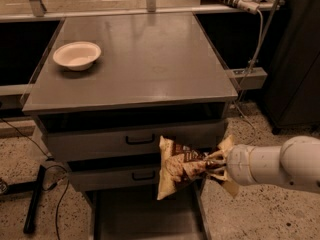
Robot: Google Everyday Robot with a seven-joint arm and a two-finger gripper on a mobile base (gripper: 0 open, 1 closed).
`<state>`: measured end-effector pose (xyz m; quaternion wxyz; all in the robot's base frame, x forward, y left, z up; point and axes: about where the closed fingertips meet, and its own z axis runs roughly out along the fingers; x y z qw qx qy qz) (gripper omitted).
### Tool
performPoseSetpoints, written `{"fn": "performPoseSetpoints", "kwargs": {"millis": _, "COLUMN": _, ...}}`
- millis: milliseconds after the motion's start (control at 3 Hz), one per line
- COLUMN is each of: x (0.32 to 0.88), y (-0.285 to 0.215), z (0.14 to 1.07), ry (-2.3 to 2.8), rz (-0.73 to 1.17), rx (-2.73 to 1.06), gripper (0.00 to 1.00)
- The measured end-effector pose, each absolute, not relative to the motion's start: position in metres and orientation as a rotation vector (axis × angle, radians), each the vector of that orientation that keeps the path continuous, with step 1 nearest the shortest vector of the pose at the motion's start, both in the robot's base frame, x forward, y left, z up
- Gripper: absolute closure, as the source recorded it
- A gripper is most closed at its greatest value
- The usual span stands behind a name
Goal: Pick brown chip bag from bottom drawer and place on counter
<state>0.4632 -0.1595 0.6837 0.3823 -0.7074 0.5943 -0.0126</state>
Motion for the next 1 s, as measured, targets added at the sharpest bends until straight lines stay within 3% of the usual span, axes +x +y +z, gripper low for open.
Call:
{"fn": "performPoseSetpoints", "kwargs": {"millis": 667, "x": 0.43, "y": -0.154, "z": 0.824, "ry": 1.399, "rz": -0.236, "rx": -1.868, "gripper": 1.0}}
{"fn": "performPoseSetpoints", "kwargs": {"millis": 1000, "x": 0.449, "y": -0.165, "z": 0.878, "ry": 1.349, "rz": -0.276, "rx": -1.871, "gripper": 1.0}}
